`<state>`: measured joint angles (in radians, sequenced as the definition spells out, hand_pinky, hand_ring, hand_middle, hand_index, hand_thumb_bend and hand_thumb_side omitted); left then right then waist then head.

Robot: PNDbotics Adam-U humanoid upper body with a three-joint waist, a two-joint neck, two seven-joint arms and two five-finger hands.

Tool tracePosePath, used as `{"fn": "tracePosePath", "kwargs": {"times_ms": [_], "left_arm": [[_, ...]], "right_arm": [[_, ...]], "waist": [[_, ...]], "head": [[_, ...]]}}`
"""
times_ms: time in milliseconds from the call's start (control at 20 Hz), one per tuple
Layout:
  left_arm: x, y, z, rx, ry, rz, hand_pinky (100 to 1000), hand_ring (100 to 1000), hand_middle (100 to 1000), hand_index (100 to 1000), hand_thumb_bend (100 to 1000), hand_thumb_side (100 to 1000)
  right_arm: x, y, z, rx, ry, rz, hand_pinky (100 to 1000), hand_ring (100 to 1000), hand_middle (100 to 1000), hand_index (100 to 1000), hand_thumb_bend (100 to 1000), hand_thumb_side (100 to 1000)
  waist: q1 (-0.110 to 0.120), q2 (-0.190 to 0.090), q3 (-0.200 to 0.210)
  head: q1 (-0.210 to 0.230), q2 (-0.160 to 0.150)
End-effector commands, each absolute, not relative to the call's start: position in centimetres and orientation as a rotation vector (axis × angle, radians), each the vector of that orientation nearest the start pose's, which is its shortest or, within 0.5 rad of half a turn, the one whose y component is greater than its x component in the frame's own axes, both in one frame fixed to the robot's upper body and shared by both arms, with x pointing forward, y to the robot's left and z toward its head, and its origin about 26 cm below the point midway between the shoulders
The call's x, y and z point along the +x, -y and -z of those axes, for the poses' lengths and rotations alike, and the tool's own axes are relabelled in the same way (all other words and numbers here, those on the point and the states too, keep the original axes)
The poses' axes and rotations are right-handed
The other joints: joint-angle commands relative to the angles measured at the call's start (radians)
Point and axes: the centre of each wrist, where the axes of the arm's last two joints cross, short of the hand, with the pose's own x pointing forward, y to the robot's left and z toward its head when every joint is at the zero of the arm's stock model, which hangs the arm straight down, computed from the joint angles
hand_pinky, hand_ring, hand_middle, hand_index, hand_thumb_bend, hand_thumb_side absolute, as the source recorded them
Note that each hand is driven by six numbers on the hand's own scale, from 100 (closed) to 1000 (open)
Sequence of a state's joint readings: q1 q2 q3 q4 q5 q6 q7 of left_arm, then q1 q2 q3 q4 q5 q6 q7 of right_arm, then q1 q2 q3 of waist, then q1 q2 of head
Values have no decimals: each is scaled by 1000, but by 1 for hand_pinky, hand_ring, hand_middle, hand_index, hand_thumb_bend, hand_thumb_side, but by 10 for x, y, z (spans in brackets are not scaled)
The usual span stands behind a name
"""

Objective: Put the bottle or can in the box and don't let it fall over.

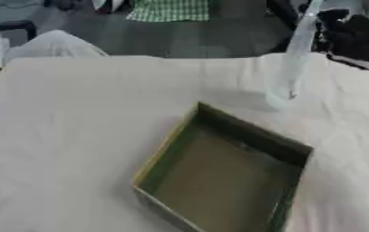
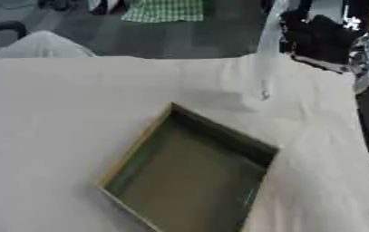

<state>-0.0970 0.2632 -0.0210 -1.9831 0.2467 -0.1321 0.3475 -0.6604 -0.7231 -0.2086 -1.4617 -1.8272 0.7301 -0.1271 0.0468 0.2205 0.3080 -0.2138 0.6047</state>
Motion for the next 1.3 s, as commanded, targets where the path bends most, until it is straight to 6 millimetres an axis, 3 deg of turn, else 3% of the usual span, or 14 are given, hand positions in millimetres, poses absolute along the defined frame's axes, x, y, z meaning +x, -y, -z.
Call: {"fn": "tracePosePath", "kwargs": {"times_ms": [50,550,1000,1300], "left_arm": [[277,-269,-144,69,2203,-216,1000,1000,993,739,755,639],[276,-273,-144,86,2200,-201,1000,1000,991,740,755,639],[274,-277,-143,105,2194,-206,1000,1000,988,742,755,637],[274,-279,-143,96,2188,-210,1000,1000,986,744,755,637]], "right_arm": [[359,405,-330,1182,1373,141,100,100,288,1000,815,1000],[349,386,-354,1217,1432,27,100,100,325,1000,715,1000],[328,356,-357,1256,1475,-91,100,100,349,1000,594,1000],[317,338,-347,1302,1471,-107,100,100,354,1000,566,1000]], "waist": [[-5,-22,0],[-17,-48,-12],[-22,-81,-19],[-33,-107,-30]], "head": [[-3,3],[-8,41],[-12,62],[-31,79]]}}
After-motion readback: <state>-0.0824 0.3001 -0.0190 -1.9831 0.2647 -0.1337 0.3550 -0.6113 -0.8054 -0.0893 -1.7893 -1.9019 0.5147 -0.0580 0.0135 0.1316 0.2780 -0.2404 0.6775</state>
